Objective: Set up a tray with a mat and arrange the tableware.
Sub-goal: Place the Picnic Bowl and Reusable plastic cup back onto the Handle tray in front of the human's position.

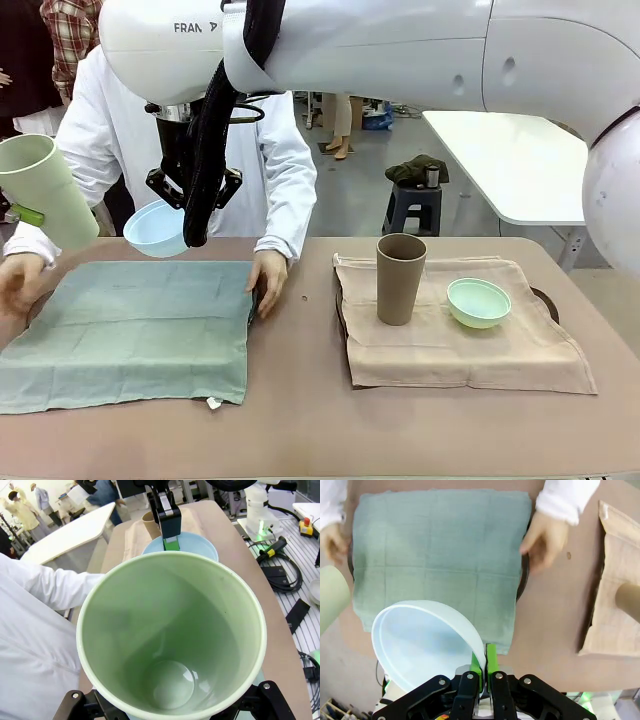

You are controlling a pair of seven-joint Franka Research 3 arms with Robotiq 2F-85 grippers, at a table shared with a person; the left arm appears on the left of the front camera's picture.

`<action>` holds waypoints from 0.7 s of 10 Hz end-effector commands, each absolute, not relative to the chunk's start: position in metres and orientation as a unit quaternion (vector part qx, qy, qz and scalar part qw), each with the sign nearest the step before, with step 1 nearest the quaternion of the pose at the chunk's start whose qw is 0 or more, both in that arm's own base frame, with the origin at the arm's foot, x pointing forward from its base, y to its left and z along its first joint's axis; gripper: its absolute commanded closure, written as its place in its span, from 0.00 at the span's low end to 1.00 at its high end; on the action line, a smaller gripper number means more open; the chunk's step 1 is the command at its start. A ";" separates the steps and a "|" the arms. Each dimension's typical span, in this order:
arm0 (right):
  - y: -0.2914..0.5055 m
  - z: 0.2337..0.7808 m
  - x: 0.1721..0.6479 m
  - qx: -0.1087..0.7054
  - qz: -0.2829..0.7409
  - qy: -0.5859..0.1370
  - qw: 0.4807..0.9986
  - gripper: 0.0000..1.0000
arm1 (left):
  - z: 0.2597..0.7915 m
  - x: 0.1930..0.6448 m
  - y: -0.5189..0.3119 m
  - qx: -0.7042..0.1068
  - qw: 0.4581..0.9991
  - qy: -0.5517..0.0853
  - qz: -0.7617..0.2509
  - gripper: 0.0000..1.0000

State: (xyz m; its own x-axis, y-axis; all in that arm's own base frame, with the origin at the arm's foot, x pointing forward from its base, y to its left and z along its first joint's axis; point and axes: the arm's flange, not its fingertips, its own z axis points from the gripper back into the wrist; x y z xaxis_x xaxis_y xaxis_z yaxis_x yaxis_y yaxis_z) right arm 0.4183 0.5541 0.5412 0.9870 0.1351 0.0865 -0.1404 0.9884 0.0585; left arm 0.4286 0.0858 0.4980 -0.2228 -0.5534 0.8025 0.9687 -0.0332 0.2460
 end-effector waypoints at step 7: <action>0.558 0.546 0.422 0.036 0.075 -0.040 0.996 1.00 | 0.500 0.430 0.086 -0.256 0.562 -0.403 -0.676 1.00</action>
